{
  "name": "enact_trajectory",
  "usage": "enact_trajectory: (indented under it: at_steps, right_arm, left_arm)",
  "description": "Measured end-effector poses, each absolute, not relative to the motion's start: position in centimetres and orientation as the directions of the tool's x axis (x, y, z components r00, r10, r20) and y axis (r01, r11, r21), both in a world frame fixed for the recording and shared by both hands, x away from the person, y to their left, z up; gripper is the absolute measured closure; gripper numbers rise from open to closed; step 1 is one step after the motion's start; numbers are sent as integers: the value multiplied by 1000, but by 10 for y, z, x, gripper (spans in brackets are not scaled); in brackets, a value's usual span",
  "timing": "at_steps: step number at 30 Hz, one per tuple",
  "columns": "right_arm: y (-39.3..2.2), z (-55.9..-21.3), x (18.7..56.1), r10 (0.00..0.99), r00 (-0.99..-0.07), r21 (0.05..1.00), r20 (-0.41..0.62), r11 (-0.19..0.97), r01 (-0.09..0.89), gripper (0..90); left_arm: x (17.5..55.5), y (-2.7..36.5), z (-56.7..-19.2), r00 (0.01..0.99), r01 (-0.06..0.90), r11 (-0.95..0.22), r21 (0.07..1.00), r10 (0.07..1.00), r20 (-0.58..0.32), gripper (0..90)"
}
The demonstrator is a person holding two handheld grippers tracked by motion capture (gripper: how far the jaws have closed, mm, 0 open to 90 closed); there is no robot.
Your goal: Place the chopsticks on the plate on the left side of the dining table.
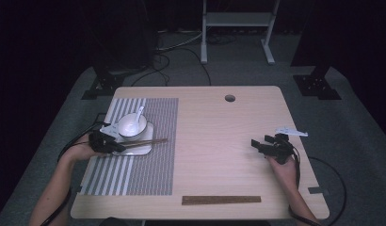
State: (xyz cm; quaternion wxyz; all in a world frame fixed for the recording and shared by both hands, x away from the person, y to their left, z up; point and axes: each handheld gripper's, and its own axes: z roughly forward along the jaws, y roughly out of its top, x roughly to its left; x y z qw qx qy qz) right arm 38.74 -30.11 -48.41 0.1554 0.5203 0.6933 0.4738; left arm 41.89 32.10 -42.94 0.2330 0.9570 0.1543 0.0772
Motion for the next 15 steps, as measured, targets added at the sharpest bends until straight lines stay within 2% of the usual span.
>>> enact_trajectory:
  at_steps: [15]
  right_arm:
    - [-301,-484,387,868,-410,819,278,8,573,212]
  left_arm:
    - [424,328,-430,925,289,-846,447,367,96,889]
